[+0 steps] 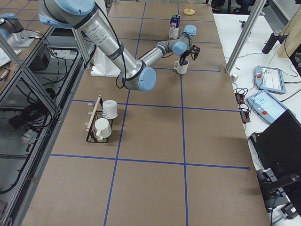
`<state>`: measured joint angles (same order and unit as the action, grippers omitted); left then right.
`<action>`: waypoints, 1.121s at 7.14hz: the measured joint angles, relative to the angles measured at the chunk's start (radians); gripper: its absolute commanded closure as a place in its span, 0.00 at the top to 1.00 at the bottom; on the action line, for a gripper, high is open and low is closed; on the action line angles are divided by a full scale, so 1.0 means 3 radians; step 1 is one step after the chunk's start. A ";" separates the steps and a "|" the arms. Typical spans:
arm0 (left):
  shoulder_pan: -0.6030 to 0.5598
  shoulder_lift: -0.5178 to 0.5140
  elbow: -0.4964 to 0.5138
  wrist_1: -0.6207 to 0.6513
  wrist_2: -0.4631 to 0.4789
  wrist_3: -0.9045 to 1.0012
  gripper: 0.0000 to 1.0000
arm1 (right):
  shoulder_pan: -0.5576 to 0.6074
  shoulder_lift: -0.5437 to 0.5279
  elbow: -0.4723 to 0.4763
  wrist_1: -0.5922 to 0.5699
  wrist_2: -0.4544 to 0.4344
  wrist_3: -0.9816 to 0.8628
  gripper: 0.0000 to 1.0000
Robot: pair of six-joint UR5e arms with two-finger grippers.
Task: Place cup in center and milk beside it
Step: 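Carry the white mug with the right gripper to the table center and set it down, then raise the right gripper off the mug while the left gripper reaches for the milk carton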
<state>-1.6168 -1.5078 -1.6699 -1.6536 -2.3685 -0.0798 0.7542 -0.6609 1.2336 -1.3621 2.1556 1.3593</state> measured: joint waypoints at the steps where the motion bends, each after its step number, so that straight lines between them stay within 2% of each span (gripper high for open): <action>1: 0.0000 -0.0002 -0.0007 0.0000 0.0000 -0.0002 0.98 | 0.0012 0.0000 0.0014 0.0018 -0.0052 -0.0074 1.00; 3: 0.0006 -0.0048 -0.0153 0.0009 -0.0081 -0.0133 0.98 | 0.0163 -0.0055 0.0137 -0.0005 0.0030 -0.0377 1.00; 5: 0.0136 -0.0088 -0.0588 0.0041 -0.0258 -0.0363 0.98 | 0.0451 -0.0262 0.0352 -0.0024 0.0317 -0.0631 1.00; 7: 0.0509 -0.0096 -0.1062 0.0045 -0.0167 -0.0468 0.98 | 0.0670 -0.0630 0.0626 -0.0030 0.0431 -0.0903 1.00; 8: 0.0844 -0.0118 -0.1278 0.0040 0.0036 -0.0659 0.98 | 0.0742 -0.0812 0.0746 -0.0041 0.0443 -0.1037 1.00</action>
<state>-1.3635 -1.5430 -2.0533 -1.6416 -2.3578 -0.2775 0.9768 -0.9045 1.4574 -1.3743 2.2887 1.0482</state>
